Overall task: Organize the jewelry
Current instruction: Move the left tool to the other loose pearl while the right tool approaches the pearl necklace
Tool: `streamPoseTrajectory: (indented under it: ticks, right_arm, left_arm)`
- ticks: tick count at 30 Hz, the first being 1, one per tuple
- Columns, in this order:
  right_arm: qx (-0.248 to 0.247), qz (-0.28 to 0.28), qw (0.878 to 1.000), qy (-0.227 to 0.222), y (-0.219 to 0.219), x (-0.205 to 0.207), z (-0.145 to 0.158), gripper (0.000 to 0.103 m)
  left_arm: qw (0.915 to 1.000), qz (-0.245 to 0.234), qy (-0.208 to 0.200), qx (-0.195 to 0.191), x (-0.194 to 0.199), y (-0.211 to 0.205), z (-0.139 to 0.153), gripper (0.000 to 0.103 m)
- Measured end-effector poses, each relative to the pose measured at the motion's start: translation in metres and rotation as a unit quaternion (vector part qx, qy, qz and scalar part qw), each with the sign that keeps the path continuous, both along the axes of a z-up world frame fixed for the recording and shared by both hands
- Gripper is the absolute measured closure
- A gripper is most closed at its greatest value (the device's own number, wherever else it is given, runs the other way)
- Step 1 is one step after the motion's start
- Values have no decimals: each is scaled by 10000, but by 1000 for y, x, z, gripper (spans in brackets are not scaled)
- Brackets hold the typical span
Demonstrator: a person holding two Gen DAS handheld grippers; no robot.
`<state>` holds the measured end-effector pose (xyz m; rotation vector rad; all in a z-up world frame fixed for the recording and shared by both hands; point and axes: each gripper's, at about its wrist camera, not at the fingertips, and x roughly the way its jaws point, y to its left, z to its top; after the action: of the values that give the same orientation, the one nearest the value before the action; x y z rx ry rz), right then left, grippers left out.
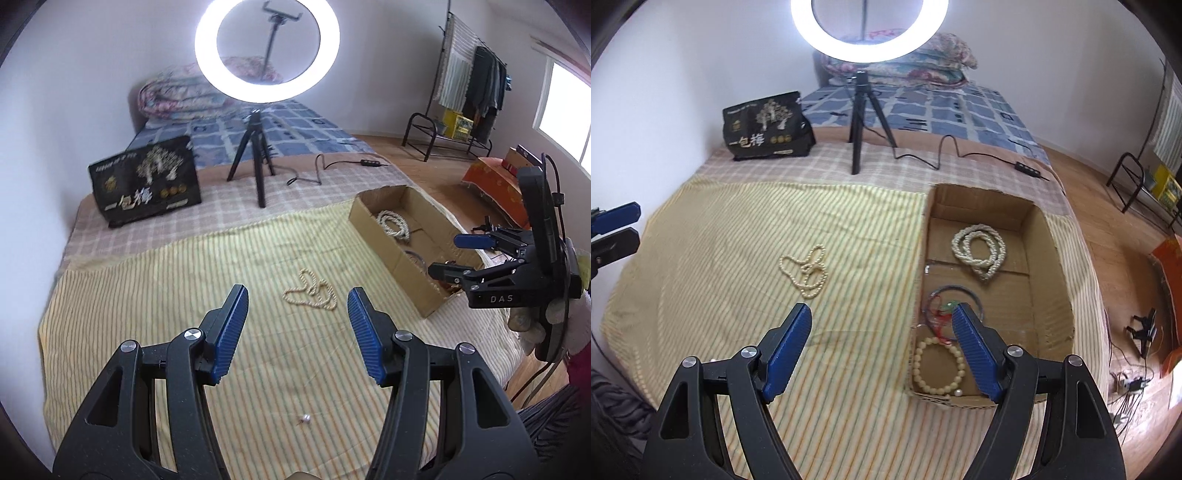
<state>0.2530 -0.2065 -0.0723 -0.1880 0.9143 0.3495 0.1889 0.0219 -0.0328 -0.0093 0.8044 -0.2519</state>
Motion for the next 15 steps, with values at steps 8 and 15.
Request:
streamPoseTrajectory:
  ticks: [8,15]
  right_arm:
    - [-109,329,9994,-40,28,-1,-15,25]
    - [-71,650,9977,180,42,9,-28,25]
  left_arm:
    - [9986,237,429,-212,-31,30,-23,45]
    - [9938,195,1034,-369,-58,27,-65,46]
